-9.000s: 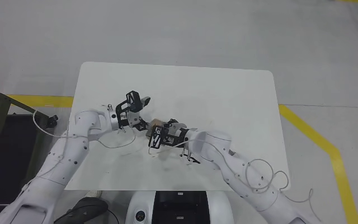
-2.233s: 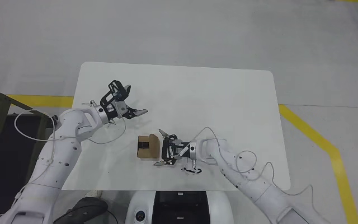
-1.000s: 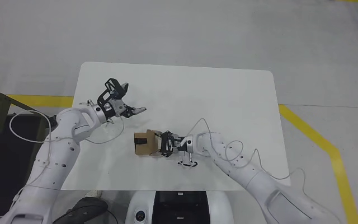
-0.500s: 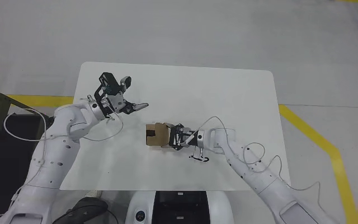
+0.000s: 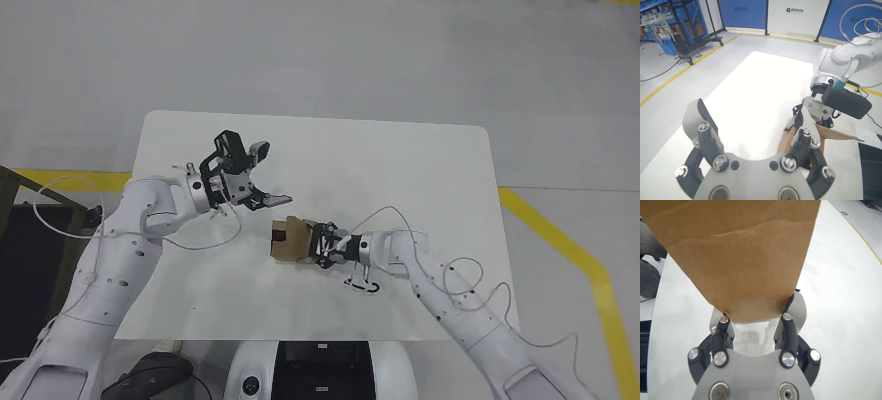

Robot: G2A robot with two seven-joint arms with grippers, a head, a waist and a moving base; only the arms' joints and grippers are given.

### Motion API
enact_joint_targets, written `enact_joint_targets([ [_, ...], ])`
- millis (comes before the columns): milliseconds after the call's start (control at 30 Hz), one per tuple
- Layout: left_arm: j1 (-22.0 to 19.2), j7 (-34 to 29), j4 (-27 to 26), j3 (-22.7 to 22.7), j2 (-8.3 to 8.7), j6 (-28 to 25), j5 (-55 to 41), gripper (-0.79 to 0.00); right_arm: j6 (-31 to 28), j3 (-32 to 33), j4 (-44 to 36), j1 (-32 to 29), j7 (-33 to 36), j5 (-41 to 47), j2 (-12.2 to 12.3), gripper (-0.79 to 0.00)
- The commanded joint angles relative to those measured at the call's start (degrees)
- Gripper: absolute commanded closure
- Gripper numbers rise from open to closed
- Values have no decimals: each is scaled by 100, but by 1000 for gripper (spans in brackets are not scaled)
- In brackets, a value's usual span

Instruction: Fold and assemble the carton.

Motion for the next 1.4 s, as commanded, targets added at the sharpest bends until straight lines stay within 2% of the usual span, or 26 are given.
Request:
enact_joint_targets([
  [0,-5,8,-30,68,-10,39,158,-785,-16,15,0,8,27,33,5,0],
  [200,-41,-8,-188,198,-18,-191,352,-785,-74,1,36,34,126,106,6,0],
  [567,201,-296,-457,14,60,-533,386,-785,-28,-37,150,117,160,171,-8,0],
  [900,466,-345,-364,-203,106,-293,449,-785,5,-17,76,122,227,172,11,0],
  [1067,578,-600,-400,-297,148,-268,719,-785,40,-13,38,119,280,172,17,0],
  [1200,618,-495,-402,-294,150,-267,702,-785,68,-23,14,109,318,171,19,0],
  [1367,694,134,-411,-495,156,-294,422,-785,107,-43,20,105,383,188,16,0],
])
